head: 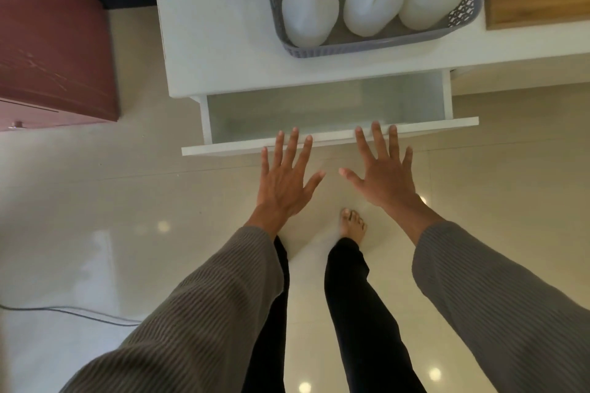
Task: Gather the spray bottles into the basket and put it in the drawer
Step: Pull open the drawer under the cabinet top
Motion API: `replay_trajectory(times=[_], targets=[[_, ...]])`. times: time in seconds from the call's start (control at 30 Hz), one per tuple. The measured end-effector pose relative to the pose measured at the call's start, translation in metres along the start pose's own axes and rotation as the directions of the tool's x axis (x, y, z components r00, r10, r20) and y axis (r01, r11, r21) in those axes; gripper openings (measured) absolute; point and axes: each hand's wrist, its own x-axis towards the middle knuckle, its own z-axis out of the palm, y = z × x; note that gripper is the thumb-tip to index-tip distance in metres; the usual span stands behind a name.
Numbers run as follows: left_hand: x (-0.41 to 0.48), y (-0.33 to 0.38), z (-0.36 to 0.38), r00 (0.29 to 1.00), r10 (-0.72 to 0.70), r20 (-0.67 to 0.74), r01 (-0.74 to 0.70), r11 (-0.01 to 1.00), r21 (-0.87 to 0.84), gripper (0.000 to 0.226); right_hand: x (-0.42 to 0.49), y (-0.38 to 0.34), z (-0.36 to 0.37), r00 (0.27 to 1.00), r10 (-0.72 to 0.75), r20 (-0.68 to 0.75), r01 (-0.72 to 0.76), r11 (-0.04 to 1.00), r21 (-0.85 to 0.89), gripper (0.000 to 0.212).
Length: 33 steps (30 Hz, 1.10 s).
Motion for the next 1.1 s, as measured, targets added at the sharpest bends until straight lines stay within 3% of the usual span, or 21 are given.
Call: replay_trajectory(times=[0.7,1.1], targets=[[-0.106,0.048,0.027,0.973,-0.120,0.199,0.137,0.988,-0.075,0.077,-0.094,0.015,0.059,0.992,-0.013,0.127,0.005,0.998,0.059,0.092],[-0.166,0.068,0.044,0.905,-0.117,0.408,0.179,0.977,-0.116,0.076,-0.158,0.027,0.082,0.959,-0.026,0.282,0.014,0.999,0.044,0.096]])
